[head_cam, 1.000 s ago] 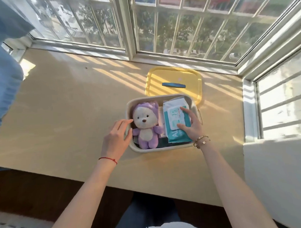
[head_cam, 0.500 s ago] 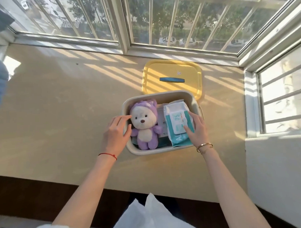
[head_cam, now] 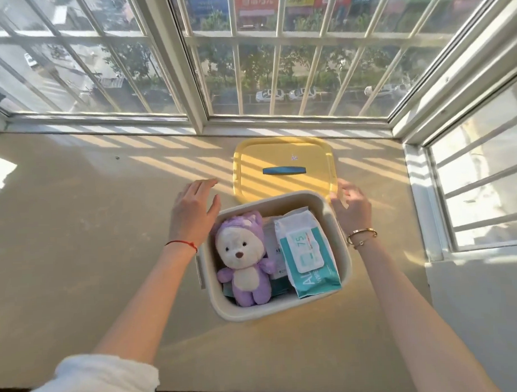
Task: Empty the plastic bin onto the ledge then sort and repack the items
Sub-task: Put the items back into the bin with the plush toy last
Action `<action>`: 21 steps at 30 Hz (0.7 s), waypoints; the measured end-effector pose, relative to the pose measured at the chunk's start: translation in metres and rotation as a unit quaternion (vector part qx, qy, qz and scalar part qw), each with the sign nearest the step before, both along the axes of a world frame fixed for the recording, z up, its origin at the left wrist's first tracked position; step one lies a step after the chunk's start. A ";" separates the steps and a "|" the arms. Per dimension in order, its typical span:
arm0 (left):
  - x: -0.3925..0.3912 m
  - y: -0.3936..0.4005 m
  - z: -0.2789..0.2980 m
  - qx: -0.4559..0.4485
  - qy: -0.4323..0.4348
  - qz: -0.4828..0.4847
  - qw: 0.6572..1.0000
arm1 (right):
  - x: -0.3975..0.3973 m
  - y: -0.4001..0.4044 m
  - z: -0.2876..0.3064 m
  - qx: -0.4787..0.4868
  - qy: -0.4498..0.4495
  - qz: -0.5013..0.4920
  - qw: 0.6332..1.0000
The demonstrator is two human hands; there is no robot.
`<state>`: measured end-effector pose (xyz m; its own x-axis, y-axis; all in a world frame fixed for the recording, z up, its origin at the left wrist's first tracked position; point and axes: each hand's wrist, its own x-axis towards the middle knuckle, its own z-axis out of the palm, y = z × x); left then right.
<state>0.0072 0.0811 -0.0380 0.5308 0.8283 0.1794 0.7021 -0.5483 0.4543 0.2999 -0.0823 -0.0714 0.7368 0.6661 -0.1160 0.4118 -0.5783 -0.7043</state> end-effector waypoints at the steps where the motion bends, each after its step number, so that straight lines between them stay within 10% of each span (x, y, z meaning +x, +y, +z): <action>1: 0.008 0.009 -0.005 -0.007 -0.001 0.002 1.000 | 0.008 0.009 -0.006 -0.006 0.014 -0.008 1.000; 21: 0.103 0.106 -0.160 -0.221 0.123 0.053 0.966 | 0.097 0.096 -0.137 -0.201 0.031 -0.030 0.979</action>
